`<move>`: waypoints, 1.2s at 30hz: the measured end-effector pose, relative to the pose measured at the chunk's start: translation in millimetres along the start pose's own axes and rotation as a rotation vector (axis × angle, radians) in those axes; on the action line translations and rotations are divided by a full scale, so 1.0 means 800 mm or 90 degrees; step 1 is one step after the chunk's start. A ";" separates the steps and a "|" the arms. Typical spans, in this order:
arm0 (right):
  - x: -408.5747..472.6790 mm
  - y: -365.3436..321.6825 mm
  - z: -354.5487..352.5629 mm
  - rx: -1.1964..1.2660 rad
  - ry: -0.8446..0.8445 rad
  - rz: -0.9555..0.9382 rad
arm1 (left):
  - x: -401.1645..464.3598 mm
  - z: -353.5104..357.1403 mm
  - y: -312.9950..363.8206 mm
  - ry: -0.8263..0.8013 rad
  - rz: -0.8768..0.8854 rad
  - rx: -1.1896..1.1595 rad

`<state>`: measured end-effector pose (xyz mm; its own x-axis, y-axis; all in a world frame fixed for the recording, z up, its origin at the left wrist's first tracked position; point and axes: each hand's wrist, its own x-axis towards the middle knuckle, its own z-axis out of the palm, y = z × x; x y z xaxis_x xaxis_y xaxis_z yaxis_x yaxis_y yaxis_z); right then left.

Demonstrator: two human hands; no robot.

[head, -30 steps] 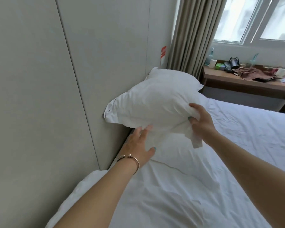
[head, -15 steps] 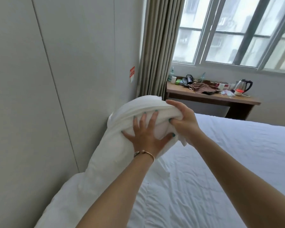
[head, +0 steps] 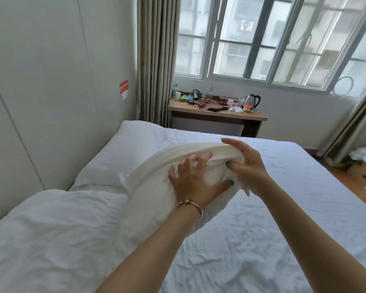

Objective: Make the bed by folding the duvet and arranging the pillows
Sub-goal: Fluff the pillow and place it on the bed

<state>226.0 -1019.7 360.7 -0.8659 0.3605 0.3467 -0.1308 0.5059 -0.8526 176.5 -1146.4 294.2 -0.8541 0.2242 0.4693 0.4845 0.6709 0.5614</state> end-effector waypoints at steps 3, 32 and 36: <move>-0.079 0.048 -0.083 -0.007 -0.036 0.048 | -0.083 0.033 0.062 -0.140 -0.001 -0.038; -0.603 0.333 -0.130 -0.098 0.011 0.776 | -0.458 0.181 0.020 -0.682 -0.040 0.141; -0.542 0.324 -0.121 -0.293 0.146 0.614 | -0.447 0.195 0.043 -0.591 -0.096 0.217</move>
<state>614.4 -969.1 27.5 -0.3910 0.8758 -0.2830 0.7888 0.1605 -0.5933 469.1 -1093.2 39.3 -0.7815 0.4860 -0.3911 0.4030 0.8719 0.2781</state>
